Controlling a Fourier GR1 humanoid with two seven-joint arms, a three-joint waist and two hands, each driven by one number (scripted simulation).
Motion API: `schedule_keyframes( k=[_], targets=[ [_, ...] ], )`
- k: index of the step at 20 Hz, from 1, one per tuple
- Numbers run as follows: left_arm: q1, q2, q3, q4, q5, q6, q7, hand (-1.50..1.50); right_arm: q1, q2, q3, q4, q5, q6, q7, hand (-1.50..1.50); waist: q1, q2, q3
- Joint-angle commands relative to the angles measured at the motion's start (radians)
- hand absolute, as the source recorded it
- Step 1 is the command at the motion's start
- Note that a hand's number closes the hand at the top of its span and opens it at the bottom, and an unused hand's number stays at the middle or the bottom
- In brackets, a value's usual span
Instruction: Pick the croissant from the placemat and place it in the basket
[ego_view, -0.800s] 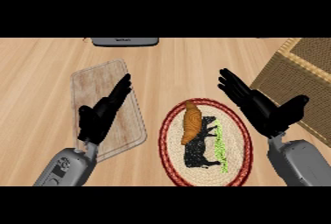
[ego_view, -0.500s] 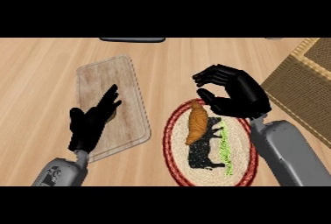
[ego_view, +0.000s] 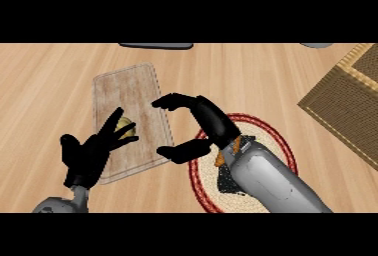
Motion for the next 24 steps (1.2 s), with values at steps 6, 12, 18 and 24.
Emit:
schedule_keyframes(
  k=[6, 12, 18, 24],
  targets=[
    [0.163, 0.078, 0.044, 0.091, 0.001, 0.029, 0.083, 0.00, -0.331, -0.143, 0.127, 0.092, 0.383, 0.005, 0.399, -1.50, -0.051, -0.009, -0.022],
    [0.225, 0.109, 0.064, 0.036, 0.018, 0.022, 0.096, 0.00, -0.575, -0.194, 0.107, 0.040, 0.332, 0.334, 0.632, -1.50, -0.076, -0.008, -0.016],
    [0.245, 0.114, 0.098, 0.051, 0.028, 0.024, 0.080, 0.00, -0.721, -0.206, 0.036, 0.071, 0.101, 0.717, 0.798, -1.50, -0.096, 0.001, -0.016],
    [0.259, 0.101, 0.082, 0.027, 0.023, 0.021, 0.082, 0.00, -0.775, -0.212, 0.019, 0.125, -0.044, 0.899, 0.929, -1.50, -0.099, 0.004, -0.013]
  ],
)
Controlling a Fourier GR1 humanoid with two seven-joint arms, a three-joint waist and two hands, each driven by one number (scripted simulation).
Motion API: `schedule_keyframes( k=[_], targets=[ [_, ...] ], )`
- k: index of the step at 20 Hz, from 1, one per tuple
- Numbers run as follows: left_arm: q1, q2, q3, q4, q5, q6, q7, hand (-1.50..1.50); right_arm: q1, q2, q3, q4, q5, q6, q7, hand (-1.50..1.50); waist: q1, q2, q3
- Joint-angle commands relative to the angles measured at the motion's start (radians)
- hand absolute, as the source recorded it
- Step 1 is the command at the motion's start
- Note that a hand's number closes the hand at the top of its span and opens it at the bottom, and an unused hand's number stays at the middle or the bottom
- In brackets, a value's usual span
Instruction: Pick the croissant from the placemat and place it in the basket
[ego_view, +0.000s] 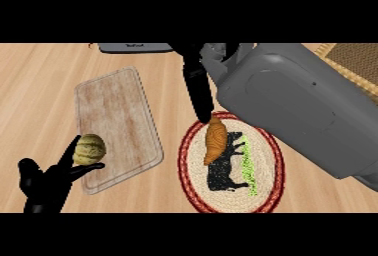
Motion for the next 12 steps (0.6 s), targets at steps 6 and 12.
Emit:
schedule_keyframes(
  k=[6, 12],
  targets=[
    [0.004, -0.025, -0.009, 0.158, -0.030, 0.005, 0.008, 0.00, -0.052, -0.030, -0.017, 0.006, -0.150, 0.167, 0.155, -1.50, -0.018, 0.015, -0.013],
    [0.008, 0.000, 0.010, 0.159, -0.022, -0.032, 0.008, 0.00, -0.035, -0.016, -0.015, -0.062, -0.199, 0.120, 0.225, -1.50, -0.019, 0.012, -0.012]
  ],
)
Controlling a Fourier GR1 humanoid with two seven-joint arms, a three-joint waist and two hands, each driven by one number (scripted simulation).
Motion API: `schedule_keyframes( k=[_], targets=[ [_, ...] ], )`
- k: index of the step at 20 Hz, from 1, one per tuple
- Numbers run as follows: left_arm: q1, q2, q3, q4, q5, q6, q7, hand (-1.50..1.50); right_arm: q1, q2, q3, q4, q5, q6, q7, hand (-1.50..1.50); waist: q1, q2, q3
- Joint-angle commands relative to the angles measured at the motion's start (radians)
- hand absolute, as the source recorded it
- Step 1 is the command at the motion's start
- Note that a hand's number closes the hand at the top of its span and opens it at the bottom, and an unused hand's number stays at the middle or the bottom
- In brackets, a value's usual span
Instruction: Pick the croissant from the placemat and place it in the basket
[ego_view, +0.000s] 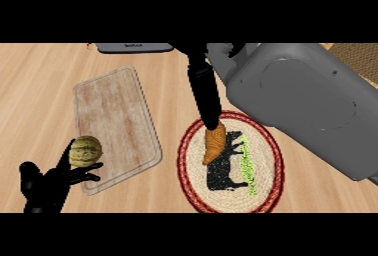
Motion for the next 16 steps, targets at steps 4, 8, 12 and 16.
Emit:
schedule_keyframes(
  k=[4, 8, 12, 16],
  targets=[
    [0.002, -0.007, -0.007, 0.132, -0.012, -0.033, 0.013, 0.00, 0.072, -0.013, 0.006, -0.050, 0.016, 0.007, 0.092, -1.50, 0.006, 0.016, -0.015],
    [-0.003, -0.036, -0.027, 0.101, -0.026, -0.010, 0.038, 0.00, 0.231, 0.077, 0.111, -0.115, 0.152, -0.140, 0.054, -1.50, 0.009, 0.017, -0.014],
    [-0.030, -0.071, -0.049, 0.130, -0.058, 0.016, 0.050, 0.00, 0.243, 0.079, 0.113, -0.102, 0.185, -0.118, 0.066, -1.50, 0.009, 0.019, -0.015],
    [0.004, -0.025, 0.004, 0.099, -0.029, -0.022, 0.048, 0.00, 0.317, 0.052, 0.140, -0.098, 0.235, -0.105, 0.039, -1.50, 0.017, 0.018, -0.015]
  ],
)
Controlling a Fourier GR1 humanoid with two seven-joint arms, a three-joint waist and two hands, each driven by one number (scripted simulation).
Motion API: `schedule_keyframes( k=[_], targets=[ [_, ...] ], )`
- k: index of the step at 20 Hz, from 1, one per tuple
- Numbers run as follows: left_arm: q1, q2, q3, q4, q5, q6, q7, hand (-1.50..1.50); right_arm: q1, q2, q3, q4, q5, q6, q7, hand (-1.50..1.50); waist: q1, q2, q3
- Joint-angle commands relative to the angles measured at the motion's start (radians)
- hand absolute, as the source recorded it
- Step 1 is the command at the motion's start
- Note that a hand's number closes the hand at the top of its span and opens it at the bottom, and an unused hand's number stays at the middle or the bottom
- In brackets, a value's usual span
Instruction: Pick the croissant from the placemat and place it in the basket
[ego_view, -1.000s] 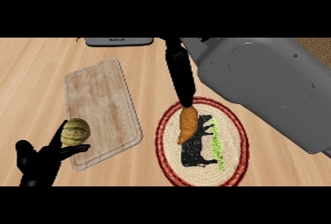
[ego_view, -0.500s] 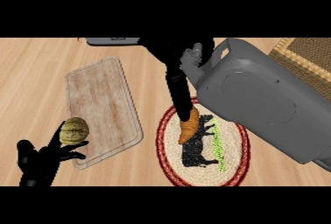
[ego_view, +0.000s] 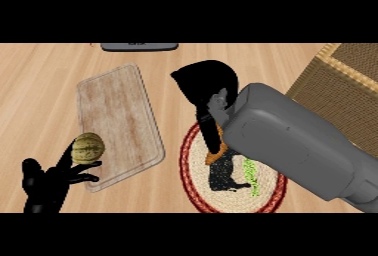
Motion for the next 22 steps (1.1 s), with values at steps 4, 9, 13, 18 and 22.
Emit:
schedule_keyframes(
  k=[4, 9, 13, 18, 22],
  targets=[
    [-0.069, -0.032, -0.026, 0.112, -0.019, -0.010, 0.073, 0.00, 0.082, 0.002, 0.004, 0.006, 0.074, 0.008, 0.013, -1.50, -0.003, 0.012, -0.018],
    [-0.015, -0.021, 0.009, 0.147, -0.009, -0.067, -0.010, 0.00, 0.218, 0.043, 0.065, -0.052, 0.200, -0.089, -0.001, -1.50, -0.001, 0.010, -0.018],
    [-0.023, -0.057, -0.029, 0.087, -0.059, -0.003, 0.053, 0.00, 0.203, 0.008, 0.021, -0.017, 0.217, -0.027, -0.062, -1.50, 0.002, 0.011, -0.018],
    [0.000, -0.030, 0.008, 0.100, -0.049, -0.046, 0.035, 0.00, 0.324, 0.029, 0.059, -0.065, 0.301, -0.098, -0.081, -1.50, 0.001, 0.009, -0.018],
    [-0.011, -0.066, -0.010, 0.102, -0.065, -0.037, 0.038, 0.00, 0.312, 0.021, 0.027, 0.015, 0.355, -0.125, -0.192, -1.50, 0.006, 0.012, -0.018]
  ],
)
